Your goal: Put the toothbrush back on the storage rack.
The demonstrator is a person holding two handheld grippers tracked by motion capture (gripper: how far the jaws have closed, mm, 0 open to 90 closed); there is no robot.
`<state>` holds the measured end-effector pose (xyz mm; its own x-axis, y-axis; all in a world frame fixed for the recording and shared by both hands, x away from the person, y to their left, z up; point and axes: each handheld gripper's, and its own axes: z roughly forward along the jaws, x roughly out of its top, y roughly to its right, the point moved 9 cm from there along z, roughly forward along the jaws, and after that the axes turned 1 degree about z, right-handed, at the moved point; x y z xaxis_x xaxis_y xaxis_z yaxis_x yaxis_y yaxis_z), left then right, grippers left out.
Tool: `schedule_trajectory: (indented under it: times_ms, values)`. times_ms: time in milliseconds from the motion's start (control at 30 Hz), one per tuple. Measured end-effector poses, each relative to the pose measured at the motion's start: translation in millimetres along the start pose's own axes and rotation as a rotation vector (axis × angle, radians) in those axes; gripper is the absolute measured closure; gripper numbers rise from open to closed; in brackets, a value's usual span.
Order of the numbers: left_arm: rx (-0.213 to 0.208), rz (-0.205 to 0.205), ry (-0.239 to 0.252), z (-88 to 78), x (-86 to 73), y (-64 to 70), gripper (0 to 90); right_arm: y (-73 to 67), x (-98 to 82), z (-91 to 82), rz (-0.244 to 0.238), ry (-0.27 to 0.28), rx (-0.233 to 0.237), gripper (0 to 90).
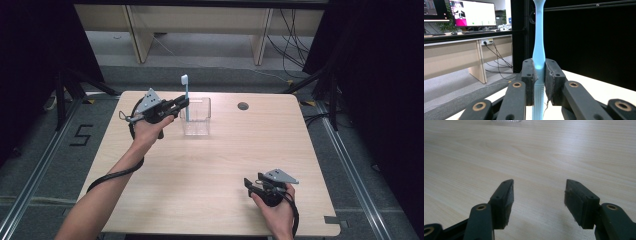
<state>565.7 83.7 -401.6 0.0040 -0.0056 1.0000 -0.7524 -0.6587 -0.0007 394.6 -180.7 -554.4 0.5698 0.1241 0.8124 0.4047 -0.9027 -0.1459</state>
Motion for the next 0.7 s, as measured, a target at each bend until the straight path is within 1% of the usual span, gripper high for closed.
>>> schedule_trajectory:
  times_ms: [33,67,100,167,200,233,267,300,333,567,700]
  values:
    - [0.002,0.000,-0.001,0.3,-0.2,-0.9,78.2,-3.4,-1.2,-0.3,0.037,-0.010,0.007,41.5]
    - [0.004,0.000,0.000,0.4,-0.2,-1.8,78.3,-2.7,-0.5,0.3,0.029,-0.001,0.007,41.5]
    - [0.004,0.000,-0.001,0.5,-0.3,-2.5,78.2,-3.7,-0.7,0.5,0.039,-0.001,0.011,41.5]
    - [0.006,-0.001,-0.001,0.8,-0.5,-4.1,78.3,-3.5,-0.4,0.8,0.038,0.003,0.010,41.5]
    - [0.007,-0.002,-0.001,1.0,-0.7,-5.3,78.3,-2.4,0.2,1.6,0.021,0.008,0.018,41.5]
    - [0.009,-0.006,-0.001,1.4,-1.1,-6.4,78.2,-2.2,0.2,1.5,0.016,0.007,0.017,41.5]
    - [0.010,-0.004,-0.003,1.7,-1.7,-7.7,78.3,-3.3,-0.6,1.0,0.042,0.003,0.009,41.5]
    - [0.012,-0.005,-0.004,1.9,-2.1,-8.5,78.3,-1.0,0.0,1.5,0.012,0.006,0.014,41.5]
    - [0.016,-0.007,-0.005,2.3,-2.8,-9.7,78.2,-0.9,-0.2,1.5,0.003,0.001,0.014,41.5]
    - [0.031,-0.007,-0.015,4.5,-8.2,-17.0,78.3,-1.1,-0.4,1.4,0.006,-0.001,0.012,41.4]
    - [0.040,-0.013,-0.016,4.9,-10.4,-20.9,78.3,-1.7,0.1,1.1,0.010,0.000,0.013,41.3]
